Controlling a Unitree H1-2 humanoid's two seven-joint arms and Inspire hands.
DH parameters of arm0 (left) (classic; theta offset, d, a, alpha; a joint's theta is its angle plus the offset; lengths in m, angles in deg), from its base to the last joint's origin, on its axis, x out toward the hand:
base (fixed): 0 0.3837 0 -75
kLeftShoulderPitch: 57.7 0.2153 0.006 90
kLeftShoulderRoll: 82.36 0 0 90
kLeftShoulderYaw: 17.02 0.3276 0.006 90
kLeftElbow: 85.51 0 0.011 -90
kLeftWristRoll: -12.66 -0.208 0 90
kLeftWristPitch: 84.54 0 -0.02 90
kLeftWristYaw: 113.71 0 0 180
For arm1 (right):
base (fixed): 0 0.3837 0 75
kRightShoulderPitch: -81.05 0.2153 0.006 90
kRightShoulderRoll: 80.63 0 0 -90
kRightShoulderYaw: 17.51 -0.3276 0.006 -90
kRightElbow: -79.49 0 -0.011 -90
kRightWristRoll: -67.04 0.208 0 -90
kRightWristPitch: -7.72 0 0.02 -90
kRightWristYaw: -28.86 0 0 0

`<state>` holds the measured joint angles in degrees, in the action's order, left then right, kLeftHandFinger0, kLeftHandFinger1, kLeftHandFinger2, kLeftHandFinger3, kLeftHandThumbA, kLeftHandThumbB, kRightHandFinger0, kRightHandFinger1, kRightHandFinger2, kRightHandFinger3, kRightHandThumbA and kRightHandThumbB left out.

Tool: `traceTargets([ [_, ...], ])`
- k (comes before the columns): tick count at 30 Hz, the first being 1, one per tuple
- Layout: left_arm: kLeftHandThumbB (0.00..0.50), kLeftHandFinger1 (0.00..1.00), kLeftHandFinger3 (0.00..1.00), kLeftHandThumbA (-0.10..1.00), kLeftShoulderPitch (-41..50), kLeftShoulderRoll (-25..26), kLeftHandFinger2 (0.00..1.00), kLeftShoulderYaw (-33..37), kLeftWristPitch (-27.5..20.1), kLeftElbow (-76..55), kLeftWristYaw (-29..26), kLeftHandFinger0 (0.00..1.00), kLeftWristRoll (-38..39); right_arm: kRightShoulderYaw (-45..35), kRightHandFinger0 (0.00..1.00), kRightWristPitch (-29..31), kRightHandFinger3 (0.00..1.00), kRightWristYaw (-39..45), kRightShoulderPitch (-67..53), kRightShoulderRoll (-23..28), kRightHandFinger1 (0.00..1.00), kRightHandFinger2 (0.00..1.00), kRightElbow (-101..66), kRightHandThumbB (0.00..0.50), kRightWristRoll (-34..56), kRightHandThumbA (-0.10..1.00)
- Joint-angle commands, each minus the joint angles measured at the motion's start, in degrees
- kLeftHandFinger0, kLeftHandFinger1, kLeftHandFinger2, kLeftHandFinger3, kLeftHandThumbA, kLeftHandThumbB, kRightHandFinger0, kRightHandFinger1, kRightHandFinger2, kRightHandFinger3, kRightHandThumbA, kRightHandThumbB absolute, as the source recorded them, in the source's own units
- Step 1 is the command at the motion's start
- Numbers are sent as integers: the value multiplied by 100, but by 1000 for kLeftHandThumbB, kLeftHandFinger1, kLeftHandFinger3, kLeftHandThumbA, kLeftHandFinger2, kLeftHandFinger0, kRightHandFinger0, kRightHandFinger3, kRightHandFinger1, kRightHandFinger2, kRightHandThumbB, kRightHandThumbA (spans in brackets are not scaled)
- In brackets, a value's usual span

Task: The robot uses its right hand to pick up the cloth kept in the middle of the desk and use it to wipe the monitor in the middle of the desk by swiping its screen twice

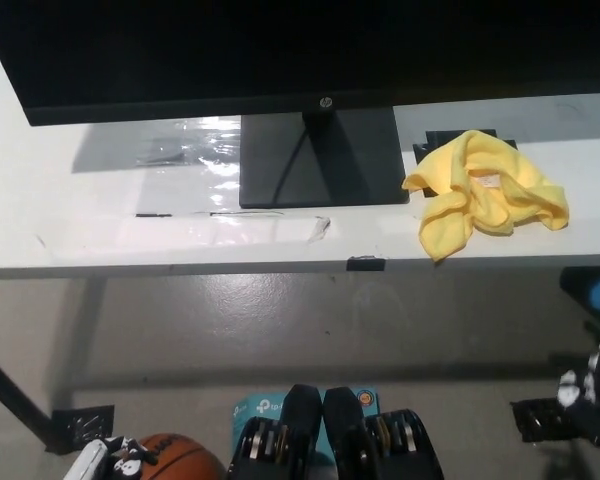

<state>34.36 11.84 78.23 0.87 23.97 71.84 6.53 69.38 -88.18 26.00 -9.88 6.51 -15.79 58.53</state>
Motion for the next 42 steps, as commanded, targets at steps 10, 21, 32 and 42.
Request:
traceTargets([
  [10,500,0,0,492,38,60,0,-27,-246,-64,11,0,-106,-124,236,-536,987,193,1537,576,296,567,-1624,156,-413,-100],
  [21,500,0,2,496,43,52,0,-50,-371,9,45,0,-65,-82,226,-330,960,116,1567,608,308,564,-1376,173,-522,-36],
  [32,500,0,0,502,42,17,0,-83,-371,47,23,0,-32,-3,242,0,953,123,746,509,306,549,-1276,174,-523,-92],
  [42,500,0,6,489,60,-8,0,-123,-459,43,5,0,7,29,134,-21,932,51,441,312,229,492,-923,161,-547,-56],
])
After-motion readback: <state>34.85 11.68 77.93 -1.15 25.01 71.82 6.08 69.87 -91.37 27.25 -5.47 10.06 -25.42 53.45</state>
